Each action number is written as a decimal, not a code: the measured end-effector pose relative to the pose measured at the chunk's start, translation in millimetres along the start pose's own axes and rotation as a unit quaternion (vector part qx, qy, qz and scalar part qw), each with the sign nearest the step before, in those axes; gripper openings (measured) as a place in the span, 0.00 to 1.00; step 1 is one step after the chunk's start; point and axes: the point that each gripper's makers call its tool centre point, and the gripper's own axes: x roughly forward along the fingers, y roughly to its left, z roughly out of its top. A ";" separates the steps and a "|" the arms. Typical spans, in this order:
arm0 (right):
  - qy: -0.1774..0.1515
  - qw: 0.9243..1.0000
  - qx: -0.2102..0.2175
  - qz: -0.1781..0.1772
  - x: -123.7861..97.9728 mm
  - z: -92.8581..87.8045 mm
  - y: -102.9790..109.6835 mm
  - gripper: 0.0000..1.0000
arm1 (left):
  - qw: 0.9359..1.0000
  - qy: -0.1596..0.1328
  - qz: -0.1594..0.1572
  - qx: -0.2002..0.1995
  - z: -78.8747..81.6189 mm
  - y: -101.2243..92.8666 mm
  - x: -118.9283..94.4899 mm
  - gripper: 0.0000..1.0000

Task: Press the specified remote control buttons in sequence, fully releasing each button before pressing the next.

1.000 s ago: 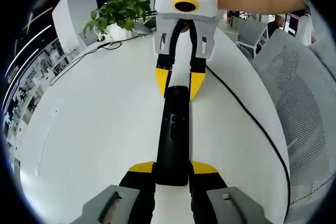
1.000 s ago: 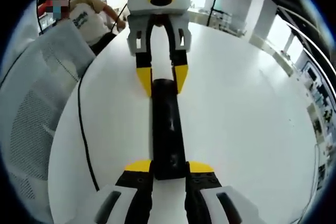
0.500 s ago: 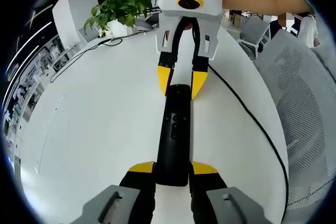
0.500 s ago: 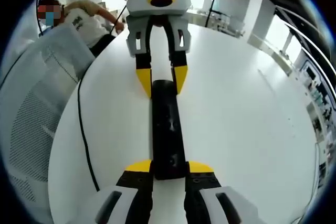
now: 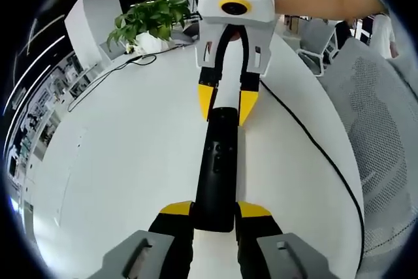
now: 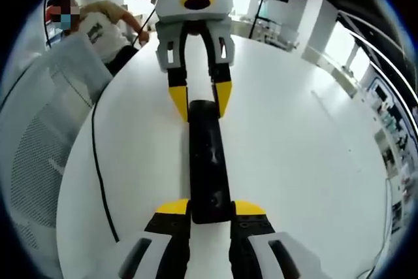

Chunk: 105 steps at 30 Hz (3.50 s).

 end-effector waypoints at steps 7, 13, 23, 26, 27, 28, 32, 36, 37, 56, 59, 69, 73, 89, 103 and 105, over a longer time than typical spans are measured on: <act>0.002 1.000 -0.012 -0.020 -4.5 5.7 -22.9 0.19 | 1.000 -0.001 0.012 0.014 3.5 22.4 -0.6 0.23; 0.002 0.999 -0.013 -0.041 -3.9 7.6 -51.7 0.19 | 0.999 0.000 0.024 0.030 7.6 55.6 -1.2 0.23; 0.004 0.998 -0.023 -0.056 8.1 10.6 -99.3 0.19 | 0.998 0.014 0.032 0.043 1.6 104.0 6.2 0.23; 0.002 0.998 -0.024 -0.061 13.0 9.5 -113.6 0.19 | 0.998 0.015 0.034 0.044 -0.8 116.8 8.9 0.23; 0.002 0.998 -0.023 -0.062 14.6 8.3 -119.6 0.19 | 0.998 0.016 0.036 0.045 -1.9 122.4 10.2 0.23; 0.001 0.998 -0.023 -0.063 18.4 5.0 -132.1 0.19 | 0.998 0.016 0.036 0.045 -2.4 125.7 11.0 0.23; 0.004 0.997 -0.026 -0.066 22.5 5.0 -147.7 0.19 | 0.998 0.019 0.039 0.047 -4.0 143.5 15.0 0.23; 0.005 0.997 -0.023 -0.069 24.4 4.6 -164.5 0.19 | 0.998 0.023 0.042 0.047 -3.2 161.2 17.3 0.23; 0.006 0.997 -0.022 -0.070 25.3 4.0 -169.1 0.19 | 0.998 0.025 0.041 0.049 -3.2 165.3 18.7 0.23; 0.004 0.998 -0.016 -0.053 40.4 2.5 -184.6 0.20 | 0.998 0.037 0.025 0.036 -16.5 188.8 32.0 0.24; 0.003 0.999 -0.015 -0.050 42.3 3.0 -185.2 0.20 | 0.999 0.039 0.021 0.032 -18.1 189.7 33.1 0.24; 0.000 0.999 -0.009 -0.039 45.8 1.8 -185.1 0.20 | 0.999 0.048 0.011 0.022 -22.1 193.3 38.4 0.24; -0.002 0.999 -0.005 -0.033 46.3 2.4 -184.1 0.20 | 0.999 0.047 0.007 0.014 -22.3 194.8 39.5 0.24; -0.007 1.000 0.005 -0.019 52.7 -2.4 -195.7 0.21 | 0.999 0.046 -0.005 -0.002 -20.4 187.9 38.0 0.24; -0.010 1.000 -0.012 -0.018 52.1 -1.9 -194.6 0.21 | 0.999 0.038 -0.004 0.000 -22.5 197.6 39.2 0.26; -0.011 1.000 -0.014 -0.019 51.4 -1.2 -193.4 0.21 | 0.999 0.036 0.000 0.003 -22.0 196.5 38.1 0.27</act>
